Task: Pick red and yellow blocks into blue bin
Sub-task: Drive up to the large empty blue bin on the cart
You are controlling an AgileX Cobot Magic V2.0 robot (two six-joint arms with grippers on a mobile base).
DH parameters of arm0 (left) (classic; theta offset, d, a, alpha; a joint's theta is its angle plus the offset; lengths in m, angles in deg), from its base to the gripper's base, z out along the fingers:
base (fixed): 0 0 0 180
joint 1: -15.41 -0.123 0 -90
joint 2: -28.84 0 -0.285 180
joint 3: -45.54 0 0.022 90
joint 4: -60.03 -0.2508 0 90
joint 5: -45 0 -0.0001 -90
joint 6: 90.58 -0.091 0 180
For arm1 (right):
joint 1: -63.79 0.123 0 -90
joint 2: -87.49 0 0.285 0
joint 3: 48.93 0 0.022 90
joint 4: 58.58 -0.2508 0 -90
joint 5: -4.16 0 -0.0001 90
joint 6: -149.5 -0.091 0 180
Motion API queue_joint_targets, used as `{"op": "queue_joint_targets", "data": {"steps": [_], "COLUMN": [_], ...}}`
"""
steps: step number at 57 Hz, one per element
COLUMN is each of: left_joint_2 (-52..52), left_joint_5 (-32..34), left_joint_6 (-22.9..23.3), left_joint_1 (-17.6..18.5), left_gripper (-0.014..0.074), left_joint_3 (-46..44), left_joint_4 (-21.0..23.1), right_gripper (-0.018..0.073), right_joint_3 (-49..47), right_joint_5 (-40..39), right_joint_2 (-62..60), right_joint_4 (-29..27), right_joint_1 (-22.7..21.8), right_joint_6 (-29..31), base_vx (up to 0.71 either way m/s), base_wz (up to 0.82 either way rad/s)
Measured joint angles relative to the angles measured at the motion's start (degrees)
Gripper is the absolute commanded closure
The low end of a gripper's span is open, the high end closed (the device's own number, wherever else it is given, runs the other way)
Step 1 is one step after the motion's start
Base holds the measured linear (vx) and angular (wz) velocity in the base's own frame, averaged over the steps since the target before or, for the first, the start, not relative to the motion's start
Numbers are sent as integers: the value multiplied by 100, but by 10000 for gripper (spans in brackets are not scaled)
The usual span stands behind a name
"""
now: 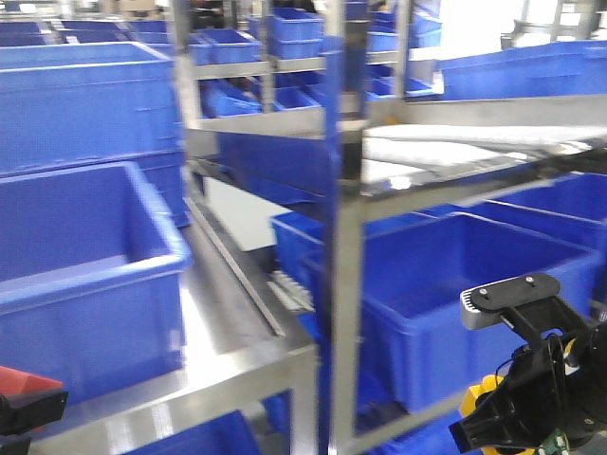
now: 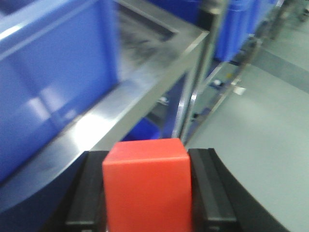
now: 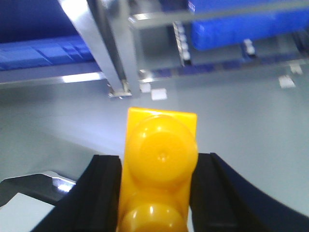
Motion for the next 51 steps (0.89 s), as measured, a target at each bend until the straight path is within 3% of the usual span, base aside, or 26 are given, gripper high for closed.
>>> {"op": "queue_joint_targets", "data": {"steps": [51], "left_joint_2": [0], "left_joint_5": [0], "left_joint_6": [0], "left_joint_1": [0], "left_gripper": [261], "left_joint_3": [0], "left_joint_4": [0], "right_gripper": [315], "right_joint_3": [0], "right_joint_5": [0], "right_joint_2": [0], "right_joint_4": [0], "right_joint_1": [0], "right_joint_6": [0], "base_vx": [9], "base_wz": [43]}}
